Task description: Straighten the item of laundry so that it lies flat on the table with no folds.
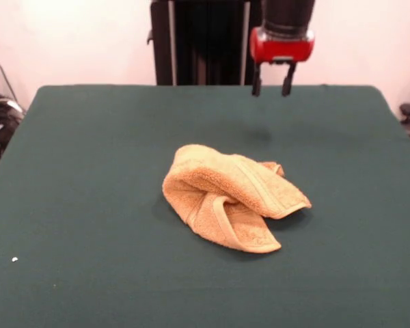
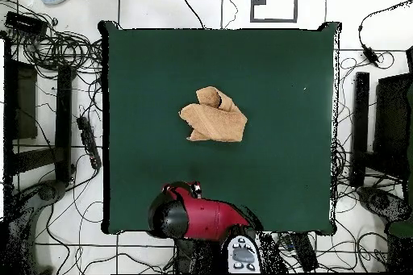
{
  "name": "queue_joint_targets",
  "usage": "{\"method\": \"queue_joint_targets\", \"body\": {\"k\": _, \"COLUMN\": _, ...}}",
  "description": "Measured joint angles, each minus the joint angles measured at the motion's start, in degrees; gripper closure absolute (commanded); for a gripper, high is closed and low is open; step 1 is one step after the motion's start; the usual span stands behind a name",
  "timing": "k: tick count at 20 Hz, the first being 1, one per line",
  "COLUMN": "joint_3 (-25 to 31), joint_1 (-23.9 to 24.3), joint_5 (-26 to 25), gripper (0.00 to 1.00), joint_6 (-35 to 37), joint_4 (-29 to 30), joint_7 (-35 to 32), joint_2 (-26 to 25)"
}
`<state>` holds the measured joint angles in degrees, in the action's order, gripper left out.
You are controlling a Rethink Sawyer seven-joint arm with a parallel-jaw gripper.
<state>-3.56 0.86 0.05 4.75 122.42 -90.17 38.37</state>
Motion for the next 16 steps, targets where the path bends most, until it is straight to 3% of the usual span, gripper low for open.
{"method": "queue_joint_targets", "body": {"k": 6, "joint_3": 0.01, "joint_1": 0.6, "joint_5": 0.0, "gripper": 0.0, "joint_6": -0.42, "joint_4": -2.37, "joint_7": 0.0, "joint_2": -4.23}}
{"method": "queue_joint_targets", "body": {"k": 16, "joint_3": 0.05, "joint_1": 0.54, "joint_5": -0.01, "gripper": 0.0, "joint_6": 0.47, "joint_4": -7.25, "joint_7": 0.0, "joint_2": -4.66}}
